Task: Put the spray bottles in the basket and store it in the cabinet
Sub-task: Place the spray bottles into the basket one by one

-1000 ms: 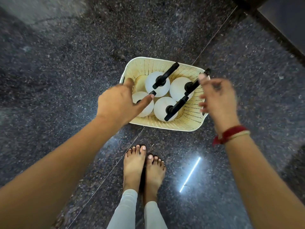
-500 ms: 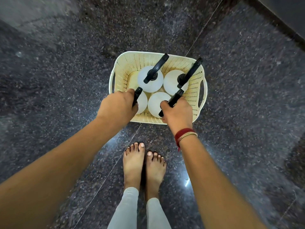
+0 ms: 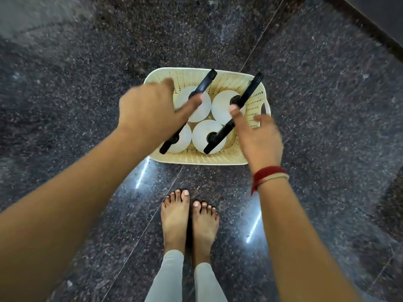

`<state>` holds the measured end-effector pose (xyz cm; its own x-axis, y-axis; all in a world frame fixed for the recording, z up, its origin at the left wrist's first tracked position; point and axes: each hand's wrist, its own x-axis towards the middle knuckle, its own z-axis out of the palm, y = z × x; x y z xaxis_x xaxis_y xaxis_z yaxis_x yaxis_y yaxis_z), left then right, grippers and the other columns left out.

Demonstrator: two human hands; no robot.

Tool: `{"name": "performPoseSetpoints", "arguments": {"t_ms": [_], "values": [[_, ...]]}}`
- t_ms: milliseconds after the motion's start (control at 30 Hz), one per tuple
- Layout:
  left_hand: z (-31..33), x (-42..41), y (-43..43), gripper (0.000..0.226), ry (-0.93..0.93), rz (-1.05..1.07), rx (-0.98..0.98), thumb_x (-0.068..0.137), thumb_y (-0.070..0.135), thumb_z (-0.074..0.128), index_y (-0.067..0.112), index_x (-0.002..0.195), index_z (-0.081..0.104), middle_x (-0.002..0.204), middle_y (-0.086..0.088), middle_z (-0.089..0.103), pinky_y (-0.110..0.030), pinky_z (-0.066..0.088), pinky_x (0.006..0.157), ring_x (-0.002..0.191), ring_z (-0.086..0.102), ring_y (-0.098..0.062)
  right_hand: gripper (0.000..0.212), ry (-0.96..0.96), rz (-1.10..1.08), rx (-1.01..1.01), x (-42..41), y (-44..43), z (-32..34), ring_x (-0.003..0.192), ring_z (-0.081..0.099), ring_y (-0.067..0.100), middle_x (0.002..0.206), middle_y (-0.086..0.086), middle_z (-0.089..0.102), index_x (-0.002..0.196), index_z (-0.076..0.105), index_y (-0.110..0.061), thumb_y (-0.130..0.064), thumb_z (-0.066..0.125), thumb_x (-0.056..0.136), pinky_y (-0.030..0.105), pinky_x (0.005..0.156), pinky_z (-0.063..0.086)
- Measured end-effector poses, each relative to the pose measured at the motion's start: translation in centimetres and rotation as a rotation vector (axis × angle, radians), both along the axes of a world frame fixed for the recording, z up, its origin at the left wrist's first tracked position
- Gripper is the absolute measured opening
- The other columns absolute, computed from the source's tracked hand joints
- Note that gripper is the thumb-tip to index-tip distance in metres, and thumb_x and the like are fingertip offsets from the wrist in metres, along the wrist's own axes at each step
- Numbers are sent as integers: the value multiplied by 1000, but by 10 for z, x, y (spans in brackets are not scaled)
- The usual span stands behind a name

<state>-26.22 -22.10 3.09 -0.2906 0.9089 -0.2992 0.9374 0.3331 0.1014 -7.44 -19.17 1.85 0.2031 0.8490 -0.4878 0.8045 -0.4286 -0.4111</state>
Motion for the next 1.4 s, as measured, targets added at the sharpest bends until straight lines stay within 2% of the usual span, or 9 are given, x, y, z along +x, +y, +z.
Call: {"name": "performPoseSetpoints", "arguments": {"t_ms": [200,367,633,833,900,1000,1167,1300,1400], "values": [[-15,28,71,56,-1,-100,-213,80,55,61,9,111,55,104,-12,63,-34,35,61,95,60,-33,51,67,61,-11,-16,63,-12,101,63,25,109,6,67,109,55,-14,-56,58,80,26,77,41],[-35,25,68,13,-70,-96,-203,88,21,55,10,94,53,83,-8,51,-33,32,55,72,45,-25,14,-27,149,19,-19,77,-22,80,58,24,82,2,59,78,53,-16,-29,58,78,26,67,38],[-33,22,62,13,-57,-109,-159,87,21,53,13,83,45,72,-6,45,-29,23,42,65,43,-24,24,14,172,77,-18,69,-25,71,49,20,61,-13,41,64,43,-22,-28,60,79,25,66,35],[-18,8,52,65,-91,4,-74,78,70,50,12,109,55,79,-5,61,-29,38,53,73,58,-28,72,77,69,32,-2,63,-10,79,60,11,83,-8,62,98,61,-19,-82,43,70,29,71,45],[-9,-13,42,77,-115,80,122,75,81,36,15,113,54,91,-8,67,-36,47,63,84,63,-30,79,126,-32,192,17,60,-6,81,58,-8,90,-8,62,119,56,-19,-81,40,73,22,72,47],[-8,-49,18,72,-262,225,355,82,69,43,15,129,44,124,-14,54,-45,39,96,117,48,-31,76,192,-99,450,46,50,-10,116,49,8,130,5,48,138,40,-19,-66,53,80,16,93,37],[-54,-60,-36,91,-543,785,146,78,58,63,19,147,20,154,-12,18,-46,21,115,140,22,-29,99,170,-90,281,62,34,-50,146,9,21,159,10,12,151,9,-22,-60,62,77,31,111,7],[-83,-50,-49,67,-846,1020,20,79,44,69,20,136,43,137,-8,50,-43,39,104,124,49,-27,101,388,-281,66,50,26,-71,145,20,19,159,5,15,151,5,-27,-59,65,76,44,118,22],[-93,-38,-50,28,-1047,1026,-13,85,32,65,27,112,60,104,1,69,-43,50,91,100,65,-24,81,580,-493,-42,41,26,-80,130,47,24,146,8,44,146,28,-25,-48,67,80,48,107,40]]}}
